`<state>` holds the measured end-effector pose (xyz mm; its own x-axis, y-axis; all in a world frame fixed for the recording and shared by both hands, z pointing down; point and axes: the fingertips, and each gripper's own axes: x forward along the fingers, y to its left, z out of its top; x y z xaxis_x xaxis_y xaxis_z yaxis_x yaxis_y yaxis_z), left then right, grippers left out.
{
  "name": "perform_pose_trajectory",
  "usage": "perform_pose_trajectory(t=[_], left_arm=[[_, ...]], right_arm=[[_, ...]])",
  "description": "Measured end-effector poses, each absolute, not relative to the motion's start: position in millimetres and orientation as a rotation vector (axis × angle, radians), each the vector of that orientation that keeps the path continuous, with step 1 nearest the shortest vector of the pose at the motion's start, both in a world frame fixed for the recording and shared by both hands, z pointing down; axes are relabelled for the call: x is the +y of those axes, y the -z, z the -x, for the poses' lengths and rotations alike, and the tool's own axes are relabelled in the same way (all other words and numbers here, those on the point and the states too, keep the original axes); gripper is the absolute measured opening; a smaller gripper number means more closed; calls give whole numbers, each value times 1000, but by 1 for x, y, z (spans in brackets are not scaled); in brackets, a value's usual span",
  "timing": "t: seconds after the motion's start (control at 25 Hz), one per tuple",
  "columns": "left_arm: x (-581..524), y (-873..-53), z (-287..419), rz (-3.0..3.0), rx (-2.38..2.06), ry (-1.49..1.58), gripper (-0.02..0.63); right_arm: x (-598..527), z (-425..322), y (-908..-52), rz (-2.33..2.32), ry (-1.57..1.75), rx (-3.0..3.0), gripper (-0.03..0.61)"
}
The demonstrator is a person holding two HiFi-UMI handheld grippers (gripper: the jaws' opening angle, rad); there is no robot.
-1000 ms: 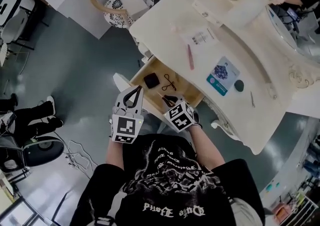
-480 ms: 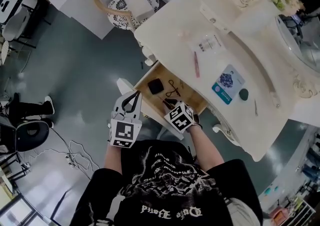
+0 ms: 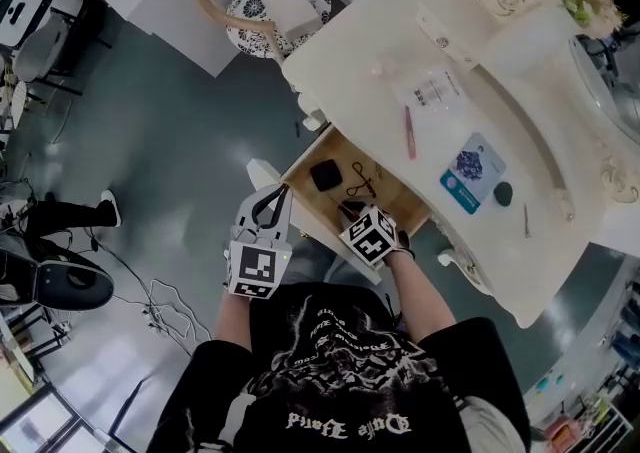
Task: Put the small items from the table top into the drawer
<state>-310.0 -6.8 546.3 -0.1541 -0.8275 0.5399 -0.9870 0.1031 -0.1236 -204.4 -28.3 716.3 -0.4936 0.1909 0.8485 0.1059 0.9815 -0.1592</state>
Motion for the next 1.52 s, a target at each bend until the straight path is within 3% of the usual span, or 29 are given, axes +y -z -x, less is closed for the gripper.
perform_pose_trajectory(t=[1.24,1.52], left_arm=[[-15,-540,330,-1819,-2026,-688,15],[-14,-538,329,-1836,-2028,-692,15]], right_arm=[[-27,197,-743,187,-149,-1986,54],[-29,199,-738,144,-231,-2009,83]])
